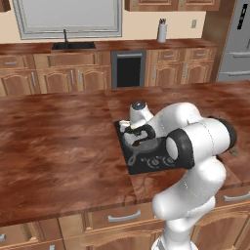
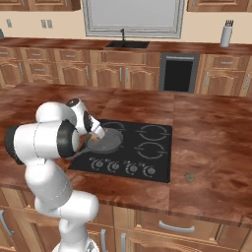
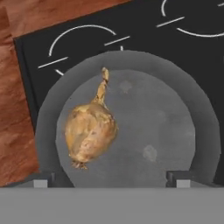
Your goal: Put the garlic and onion in the pan. Then turn on the front left burner and set the heat to medium.
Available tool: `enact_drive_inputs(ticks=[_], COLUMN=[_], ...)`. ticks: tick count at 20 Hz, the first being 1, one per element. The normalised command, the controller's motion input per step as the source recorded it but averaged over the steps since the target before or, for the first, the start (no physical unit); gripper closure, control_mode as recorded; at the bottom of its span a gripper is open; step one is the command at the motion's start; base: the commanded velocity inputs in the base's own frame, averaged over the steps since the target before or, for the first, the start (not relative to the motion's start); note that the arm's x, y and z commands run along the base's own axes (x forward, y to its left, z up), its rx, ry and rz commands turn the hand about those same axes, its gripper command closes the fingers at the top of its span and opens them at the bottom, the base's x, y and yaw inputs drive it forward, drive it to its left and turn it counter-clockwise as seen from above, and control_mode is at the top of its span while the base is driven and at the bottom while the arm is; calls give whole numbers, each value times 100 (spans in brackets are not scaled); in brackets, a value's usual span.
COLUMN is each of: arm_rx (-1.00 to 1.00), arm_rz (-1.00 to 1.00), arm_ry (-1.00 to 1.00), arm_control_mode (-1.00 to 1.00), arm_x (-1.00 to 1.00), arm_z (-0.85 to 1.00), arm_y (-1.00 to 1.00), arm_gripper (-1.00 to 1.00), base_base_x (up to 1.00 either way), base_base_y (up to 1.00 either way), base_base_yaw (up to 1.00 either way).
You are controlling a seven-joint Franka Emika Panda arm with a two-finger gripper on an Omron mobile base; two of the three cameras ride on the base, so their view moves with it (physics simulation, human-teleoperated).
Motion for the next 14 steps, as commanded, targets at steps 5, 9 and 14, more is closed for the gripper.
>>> enact_drive_inputs(ticks=[5,9,14], arm_rx=[0,1,4], arm_rz=[0,0,-1], arm_ry=[-16,-7,0], arm_control_mode=[-100,-100,-100], arm_x=[-50,-54,-49], arm_z=[74,64,57], arm_y=[-11,-36,-52], arm_gripper=[-100,-100,-100], base_base_x=[0,0,0], base_base_y=[0,0,0], base_base_yaw=[0,0,0])
